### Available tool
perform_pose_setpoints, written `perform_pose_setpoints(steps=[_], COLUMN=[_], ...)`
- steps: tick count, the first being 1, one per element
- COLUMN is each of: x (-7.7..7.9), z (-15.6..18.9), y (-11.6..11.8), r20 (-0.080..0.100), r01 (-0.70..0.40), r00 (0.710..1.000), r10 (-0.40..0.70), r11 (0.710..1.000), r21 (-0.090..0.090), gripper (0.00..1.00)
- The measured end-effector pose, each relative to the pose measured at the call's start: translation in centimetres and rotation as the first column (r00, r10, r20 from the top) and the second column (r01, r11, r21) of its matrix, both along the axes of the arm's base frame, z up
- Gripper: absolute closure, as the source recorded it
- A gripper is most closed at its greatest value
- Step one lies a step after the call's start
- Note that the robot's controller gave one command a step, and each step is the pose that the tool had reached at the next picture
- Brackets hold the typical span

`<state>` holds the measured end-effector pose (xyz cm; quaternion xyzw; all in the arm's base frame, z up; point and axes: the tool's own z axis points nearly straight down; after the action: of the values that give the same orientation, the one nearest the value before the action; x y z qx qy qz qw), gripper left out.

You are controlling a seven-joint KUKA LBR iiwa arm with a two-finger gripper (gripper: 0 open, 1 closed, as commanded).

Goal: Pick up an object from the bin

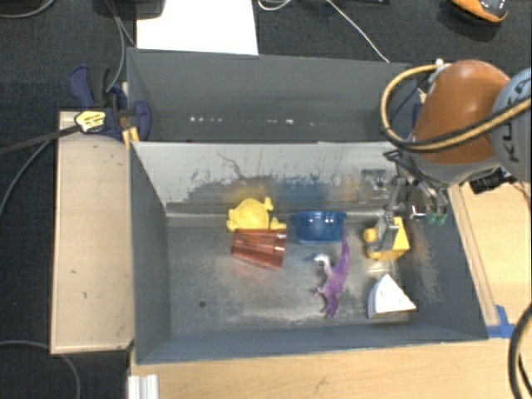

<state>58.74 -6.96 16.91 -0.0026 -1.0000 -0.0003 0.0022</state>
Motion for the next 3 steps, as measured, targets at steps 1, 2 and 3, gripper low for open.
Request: perform_pose_setpoints(steps=[1, 2, 3], x=[0.2, 0.5, -0.6], z=[0.5, -3.2, -6.5], y=[0.0, 1.7, 2.9], r20=[0.008, 0.013, 0.007], r01=[-0.001, -0.06, 0.015], r00=[1.0, 0.998, 1.0], r10=[0.001, 0.06, -0.015], r11=[1.0, 0.998, 1.0], r21=[-0.001, -0.002, 0.001], gripper=[0.0, 0.0, 0.0])
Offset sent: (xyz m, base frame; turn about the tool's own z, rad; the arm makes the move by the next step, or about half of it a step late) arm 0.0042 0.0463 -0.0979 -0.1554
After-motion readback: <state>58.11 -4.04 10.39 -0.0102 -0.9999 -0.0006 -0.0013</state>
